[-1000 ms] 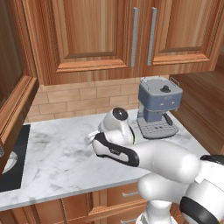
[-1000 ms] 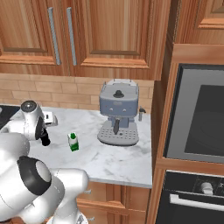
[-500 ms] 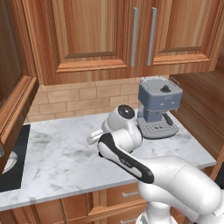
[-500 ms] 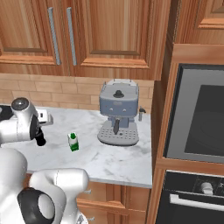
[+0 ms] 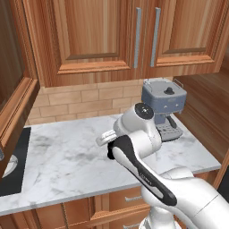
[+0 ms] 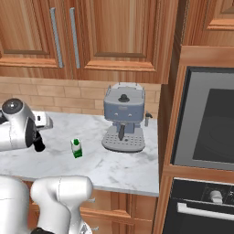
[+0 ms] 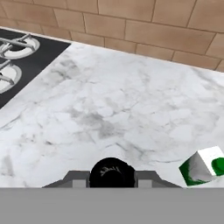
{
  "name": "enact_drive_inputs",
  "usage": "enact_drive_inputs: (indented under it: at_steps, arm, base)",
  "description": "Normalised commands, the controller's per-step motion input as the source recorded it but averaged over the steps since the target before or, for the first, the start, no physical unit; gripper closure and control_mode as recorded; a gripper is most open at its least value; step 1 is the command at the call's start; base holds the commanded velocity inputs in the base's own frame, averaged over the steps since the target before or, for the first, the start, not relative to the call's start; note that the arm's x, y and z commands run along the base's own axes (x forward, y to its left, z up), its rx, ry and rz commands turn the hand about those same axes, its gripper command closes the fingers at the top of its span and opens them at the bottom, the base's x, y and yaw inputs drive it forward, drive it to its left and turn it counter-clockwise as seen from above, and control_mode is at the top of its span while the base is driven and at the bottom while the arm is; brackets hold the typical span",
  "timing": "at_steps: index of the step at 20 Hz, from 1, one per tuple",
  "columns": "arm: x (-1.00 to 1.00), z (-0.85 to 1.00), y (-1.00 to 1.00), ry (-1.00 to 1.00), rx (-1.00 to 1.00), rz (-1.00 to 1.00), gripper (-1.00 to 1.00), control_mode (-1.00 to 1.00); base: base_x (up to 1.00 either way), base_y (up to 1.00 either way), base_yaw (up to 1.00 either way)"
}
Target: Sort all alcoholic drinks to one cabinet, and non-alcoholic drinks to the other.
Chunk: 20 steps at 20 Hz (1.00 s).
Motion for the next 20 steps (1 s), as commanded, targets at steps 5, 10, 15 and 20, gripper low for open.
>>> enact_drive_inputs:
  at_steps: [5,10,15,20]
  arm:
    - [-0.4,0.65,-0.1,-0.01,0.0,-0.01,1.0,-1.0]
    - [-0.36,0.71,-0.06,0.0,0.0,-0.01,1.0,-1.0]
    - [-0.46,0.59,-0.03,0.0,0.0,0.0,1.0,-1.0]
    - [-0.53,0.55,-0.06,0.0,0.0,0.0,1.0,-1.0]
  base:
    - [0.0,0.0,0.0]
    - [0.0,0.0,0.0]
    - [0.0,0.0,0.0]
    - [0.0,0.0,0.0]
